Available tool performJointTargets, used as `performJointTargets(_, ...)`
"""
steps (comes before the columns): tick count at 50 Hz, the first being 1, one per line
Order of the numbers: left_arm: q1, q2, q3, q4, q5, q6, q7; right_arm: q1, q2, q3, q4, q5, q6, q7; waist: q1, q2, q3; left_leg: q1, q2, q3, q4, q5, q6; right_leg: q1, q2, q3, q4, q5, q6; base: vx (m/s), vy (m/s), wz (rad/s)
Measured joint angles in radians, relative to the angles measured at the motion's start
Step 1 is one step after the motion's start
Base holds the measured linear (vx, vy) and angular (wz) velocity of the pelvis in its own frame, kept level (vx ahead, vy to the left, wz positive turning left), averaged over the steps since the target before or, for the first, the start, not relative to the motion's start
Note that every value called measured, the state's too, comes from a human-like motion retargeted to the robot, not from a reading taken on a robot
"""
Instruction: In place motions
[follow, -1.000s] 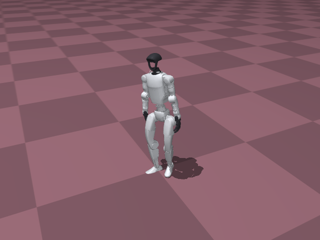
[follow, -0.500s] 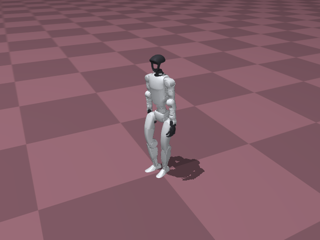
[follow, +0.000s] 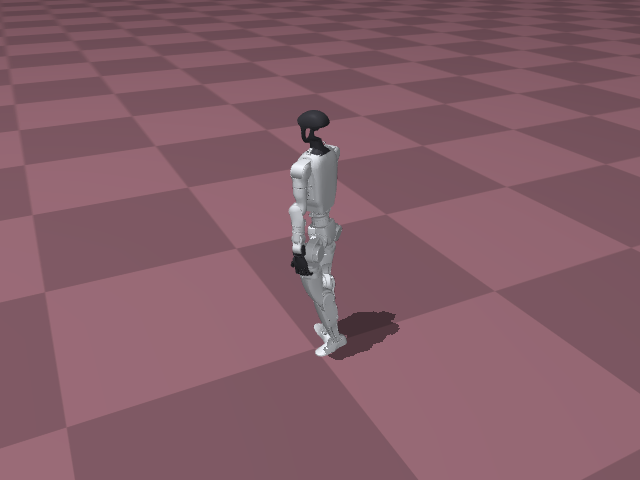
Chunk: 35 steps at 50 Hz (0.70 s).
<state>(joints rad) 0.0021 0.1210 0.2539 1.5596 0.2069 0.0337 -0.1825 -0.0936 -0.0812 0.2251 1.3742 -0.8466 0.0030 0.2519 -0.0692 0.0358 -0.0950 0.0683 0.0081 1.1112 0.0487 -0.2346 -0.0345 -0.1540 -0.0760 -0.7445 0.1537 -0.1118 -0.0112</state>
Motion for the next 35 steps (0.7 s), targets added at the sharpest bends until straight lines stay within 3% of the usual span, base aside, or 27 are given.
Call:
performJointTargets(7, -0.075, 0.018, -0.034, -0.058, -0.016, 0.001, -0.006, 0.05, -0.07, -0.164, 0.087, 0.101, 0.054, -0.079, -0.124, 0.055, 0.027, 0.018, 0.045, 0.026, -0.001, 0.02, -0.024, 0.004, 0.054, 0.044, -0.015, -0.005, -0.02, -0.08, 0.03, -0.22)
performJointTargets(12, -0.109, 0.03, -0.053, -0.126, -0.031, -0.013, -0.004, 0.11, -0.111, -0.243, 0.185, 0.175, 0.098, -0.121, -0.149, 0.056, 0.031, 0.037, 0.066, 0.038, 0.027, 0.036, -0.035, 0.02, 0.055, 0.041, -0.006, -0.033, -0.019, 0.0, 0.01, 0.04)
performJointTargets(15, -0.107, 0.033, -0.051, -0.148, -0.034, -0.019, -0.001, 0.157, -0.117, -0.264, 0.229, 0.195, 0.116, -0.13, -0.145, 0.019, 0.017, 0.044, 0.076, 0.035, 0.1, 0.063, -0.018, 0.033, 0.032, 0.046, -0.026, -0.037, -0.024, 0.06, 0.02, 0.09)
performJointTargets(18, -0.079, 0.036, -0.033, -0.158, -0.043, -0.022, -0.001, 0.18, -0.105, -0.265, 0.267, 0.189, 0.13, -0.132, -0.12, -0.069, -0.005, 0.028, 0.086, 0.021, 0.26, 0.097, 0.079, 0.033, -0.038, 0.095, -0.037, -0.031, -0.033, 0.07, 0.0, -0.37)
performJointTargets(20, -0.051, 0.041, -0.013, -0.16, -0.053, -0.023, -0.003, 0.179, -0.092, -0.259, 0.278, 0.165, 0.138, -0.119, -0.103, -0.13, -0.015, -0.016, 0.101, -0.036, 0.404, 0.075, 0.184, 0.026, -0.084, 0.144, -0.043, -0.025, -0.038, 0.03, -0.01, -0.74)
performJointTargets(21, -0.036, 0.043, 0.0, -0.155, -0.057, -0.023, -0.003, 0.174, -0.086, -0.254, 0.273, 0.147, 0.142, -0.105, -0.1, -0.141, -0.018, -0.055, 0.122, -0.098, 0.474, 0.057, 0.191, 0.022, -0.086, 0.163, -0.05, -0.019, -0.042, 0.0, 0.01, -0.87)
performJointTargets(23, -0.013, 0.041, 0.028, -0.136, -0.063, -0.021, -0.001, 0.161, -0.071, -0.239, 0.252, 0.116, 0.144, -0.082, -0.086, -0.145, -0.01, -0.163, 0.119, -0.319, 0.559, 0.042, 0.172, 0.019, -0.067, 0.21, -0.068, -0.004, -0.054, -0.08, 0.05, -1.18)
performJointTargets(25, 0.001, 0.034, 0.05, -0.108, -0.069, -0.017, 0.001, 0.142, -0.058, -0.22, 0.213, 0.104, 0.132, -0.07, -0.064, -0.145, 0.015, -0.243, 0.046, -0.547, 0.539, 0.039, 0.136, 0.02, -0.045, 0.265, -0.082, 0.014, -0.064, -0.17, 0.07, -1.5)
performJointTargets(29, 0.032, 0.02, 0.057, -0.076, -0.058, -0.012, -0.006, 0.118, -0.031, -0.178, 0.107, 0.102, 0.075, -0.043, -0.007, -0.128, 0.057, -0.272, -0.079, -0.825, 0.302, 0.071, 0.124, 0.027, 0.004, 0.339, -0.094, 0.035, -0.074, -0.12, 0.07, -1.68)
performJointTargets(30, 0.042, 0.017, 0.055, -0.073, -0.051, -0.012, -0.006, 0.113, -0.024, -0.17, 0.081, 0.097, 0.061, -0.031, 0.011, -0.115, 0.064, -0.269, -0.094, -0.873, 0.235, 0.085, 0.114, 0.029, 0.025, 0.355, -0.095, 0.038, -0.075, 0.01, 0.03, -1.87)
performJointTargets(32, 0.071, 0.004, 0.056, -0.07, -0.039, -0.013, -0.002, 0.107, -0.009, -0.151, 0.04, 0.071, 0.041, -0.006, 0.026, -0.085, 0.065, -0.259, -0.11, -0.944, 0.135, 0.23, 0.155, 0.041, 0.069, 0.385, -0.103, 0.044, -0.076, 0.07, 0.0, -1.33)
performJointTargets(33, 0.086, -0.004, 0.058, -0.069, -0.037, -0.014, -0.002, 0.103, -0.001, -0.142, 0.024, 0.055, 0.034, 0.004, -0.01, -0.064, 0.05, -0.244, -0.103, -0.946, 0.125, 0.18, 0.135, 0.037, 0.085, 0.377, -0.106, 0.046, -0.075, 0.09, -0.03, -0.48)
performJointTargets(35, 0.109, -0.018, 0.072, -0.068, -0.04, -0.014, -0.011, 0.096, 0.018, -0.108, -0.001, 0.039, 0.027, 0.011, -0.057, -0.033, 0.037, -0.245, -0.037, -0.837, 0.122, 0.181, 0.094, 0.028, 0.113, 0.394, -0.103, 0.05, -0.074, 0.03, -0.05, -0.49)
